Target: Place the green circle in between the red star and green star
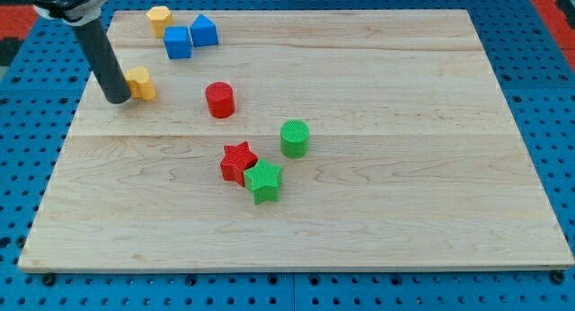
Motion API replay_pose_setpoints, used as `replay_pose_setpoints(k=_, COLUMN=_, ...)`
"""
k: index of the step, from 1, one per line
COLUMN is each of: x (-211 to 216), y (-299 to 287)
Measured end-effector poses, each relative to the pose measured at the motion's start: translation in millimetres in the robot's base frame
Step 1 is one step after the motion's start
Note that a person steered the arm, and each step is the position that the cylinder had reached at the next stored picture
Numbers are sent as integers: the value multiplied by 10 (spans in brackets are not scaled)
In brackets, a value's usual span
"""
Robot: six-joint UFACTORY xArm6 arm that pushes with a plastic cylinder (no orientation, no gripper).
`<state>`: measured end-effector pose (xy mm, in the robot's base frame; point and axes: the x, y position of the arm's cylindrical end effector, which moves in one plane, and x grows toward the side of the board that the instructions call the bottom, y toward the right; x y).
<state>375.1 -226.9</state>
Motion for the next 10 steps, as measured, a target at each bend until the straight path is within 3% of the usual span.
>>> replay_pose_setpoints(k=1, x=-358, y=196)
replay_pose_setpoints(k=2, x=-423, y=369)
replay_pose_setpoints(k=4, x=611, y=359)
replay_pose_setpoints(k=5, x=921, y=708)
replay_pose_setpoints(k=6, x=921, y=1430)
replay_pose_setpoints(k=7, x=918, y=1676)
replay_pose_setpoints(k=9, x=698, y=1669)
replay_pose_setpoints(k=10, x=116, y=1365)
